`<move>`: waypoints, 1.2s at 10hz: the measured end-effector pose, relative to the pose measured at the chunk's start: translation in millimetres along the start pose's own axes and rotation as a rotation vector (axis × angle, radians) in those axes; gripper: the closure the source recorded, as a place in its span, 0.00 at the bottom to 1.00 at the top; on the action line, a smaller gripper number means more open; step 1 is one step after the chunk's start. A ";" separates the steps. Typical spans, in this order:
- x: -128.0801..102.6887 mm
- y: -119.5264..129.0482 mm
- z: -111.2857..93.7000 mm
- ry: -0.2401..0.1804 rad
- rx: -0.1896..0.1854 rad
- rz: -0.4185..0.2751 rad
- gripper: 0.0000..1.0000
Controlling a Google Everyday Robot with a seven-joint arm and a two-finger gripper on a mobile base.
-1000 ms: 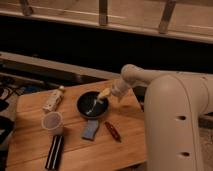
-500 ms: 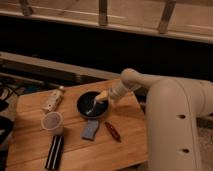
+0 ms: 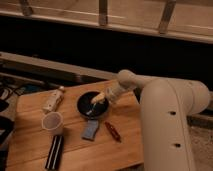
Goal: Pick up the ceramic bowl
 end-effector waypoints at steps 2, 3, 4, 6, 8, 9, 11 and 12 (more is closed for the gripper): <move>0.9 -0.2 -3.4 0.003 0.000 0.002 0.34; 1.6 -0.6 -4.1 0.005 0.000 0.003 0.44; 3.0 0.2 -2.2 0.011 0.000 0.003 0.54; 2.9 0.5 -4.2 0.011 0.003 0.001 0.74; 2.9 3.9 -16.4 0.009 -0.003 -0.003 0.92; 3.1 10.2 -28.8 0.010 -0.009 -0.008 1.00; 1.6 13.5 -35.5 0.006 -0.018 -0.012 1.00; -0.2 17.0 -42.3 0.009 -0.029 -0.017 1.00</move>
